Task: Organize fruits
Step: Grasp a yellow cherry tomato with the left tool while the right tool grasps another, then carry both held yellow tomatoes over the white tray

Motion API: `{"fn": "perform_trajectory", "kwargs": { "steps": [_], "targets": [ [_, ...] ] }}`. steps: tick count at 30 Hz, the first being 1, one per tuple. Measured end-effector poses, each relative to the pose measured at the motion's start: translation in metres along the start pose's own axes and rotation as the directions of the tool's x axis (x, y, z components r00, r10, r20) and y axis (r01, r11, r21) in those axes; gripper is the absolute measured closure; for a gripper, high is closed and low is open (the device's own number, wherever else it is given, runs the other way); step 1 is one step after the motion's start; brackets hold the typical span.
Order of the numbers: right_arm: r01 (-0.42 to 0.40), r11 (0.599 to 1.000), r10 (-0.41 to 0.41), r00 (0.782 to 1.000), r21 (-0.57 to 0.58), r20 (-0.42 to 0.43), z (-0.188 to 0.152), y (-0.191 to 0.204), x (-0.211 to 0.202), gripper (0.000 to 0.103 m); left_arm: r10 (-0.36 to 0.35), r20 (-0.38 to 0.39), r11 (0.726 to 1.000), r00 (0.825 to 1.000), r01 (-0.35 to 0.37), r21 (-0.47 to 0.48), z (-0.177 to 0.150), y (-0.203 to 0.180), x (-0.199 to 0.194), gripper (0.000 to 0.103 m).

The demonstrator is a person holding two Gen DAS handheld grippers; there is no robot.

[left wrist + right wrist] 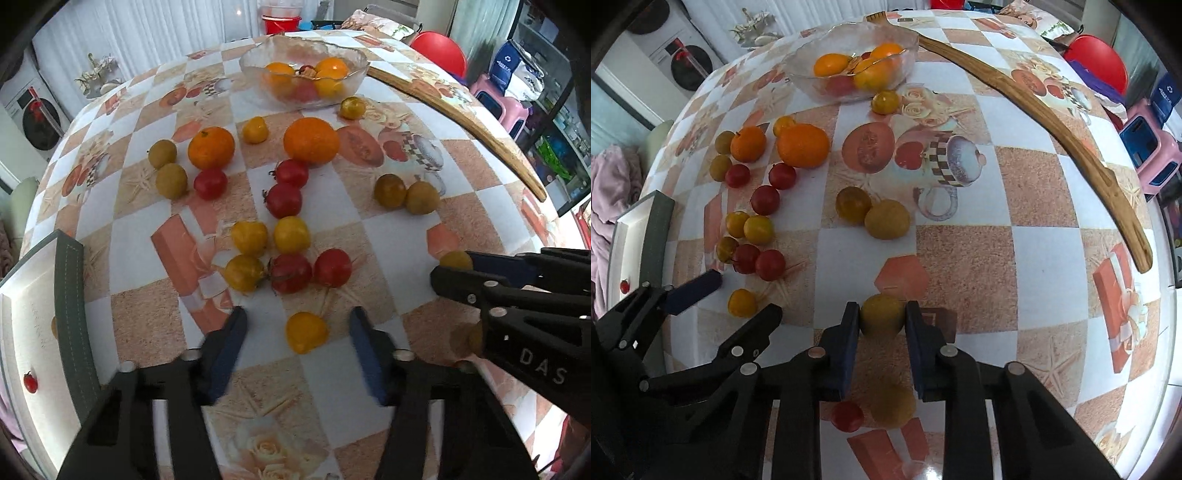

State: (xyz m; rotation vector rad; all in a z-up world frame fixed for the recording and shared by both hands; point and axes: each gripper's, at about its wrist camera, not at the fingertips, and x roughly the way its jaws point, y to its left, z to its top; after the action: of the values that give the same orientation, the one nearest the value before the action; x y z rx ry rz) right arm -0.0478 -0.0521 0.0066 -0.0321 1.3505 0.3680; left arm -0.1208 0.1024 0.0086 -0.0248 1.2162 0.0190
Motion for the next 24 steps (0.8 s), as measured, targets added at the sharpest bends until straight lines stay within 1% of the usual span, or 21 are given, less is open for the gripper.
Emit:
{"fn": "perform_trajectory", "kwargs": {
  "steps": [1, 2, 3, 4, 6, 10, 17, 24],
  "targets": [
    [-0.003, 1.0, 0.003, 1.0, 0.001, 0.0, 0.0, -0.001, 0.0, 0.076, -0.014, 0.002, 1.0, 1.0, 0.014, 0.008, 0.0, -0.001, -0.001, 0.072],
    [-0.01, 1.0, 0.01, 1.0, 0.008, -0.001, 0.0, -0.002, -0.001, 0.076, -0.023, 0.001, 1.0, 1.0, 0.023, 0.015, 0.0, -0.002, -0.001, 0.079],
    [-0.022, 1.0, 0.023, 1.0, 0.018, -0.002, -0.001, -0.004, -0.001, 0.076, -0.034, -0.005, 0.999, 0.999, 0.034, 0.015, 0.001, -0.002, -0.002, 0.081],
    [-0.04, 0.999, 0.04, 0.999, 0.034, -0.001, -0.002, -0.006, -0.003, 0.076, -0.055, -0.01, 0.998, 0.998, 0.055, 0.004, 0.001, 0.001, -0.002, 0.081],
    [-0.049, 0.998, 0.049, 0.999, 0.051, 0.003, -0.004, -0.01, -0.006, 0.076, -0.102, -0.02, 0.994, 0.995, 0.102, -0.04, 0.001, 0.009, -0.004, 0.082],
    [-0.065, 0.995, 0.065, 0.998, 0.072, 0.012, -0.01, -0.014, -0.015, 0.076, -0.137, -0.02, 0.987, 0.99, 0.134, -0.093, -0.003, 0.024, -0.013, 0.081],
    [-0.09, 0.992, 0.09, 0.996, 0.084, 0.013, -0.014, -0.007, -0.026, 0.076, -0.129, -0.008, 0.985, 0.992, 0.128, -0.116, -0.013, 0.044, -0.033, 0.081],
    [-0.103, 0.993, 0.103, 0.995, 0.055, 0.008, -0.011, 0.019, -0.028, 0.076, -0.116, 0.014, 0.982, 0.993, 0.117, -0.146, -0.022, 0.07, -0.048, 0.081]
  ]
}}
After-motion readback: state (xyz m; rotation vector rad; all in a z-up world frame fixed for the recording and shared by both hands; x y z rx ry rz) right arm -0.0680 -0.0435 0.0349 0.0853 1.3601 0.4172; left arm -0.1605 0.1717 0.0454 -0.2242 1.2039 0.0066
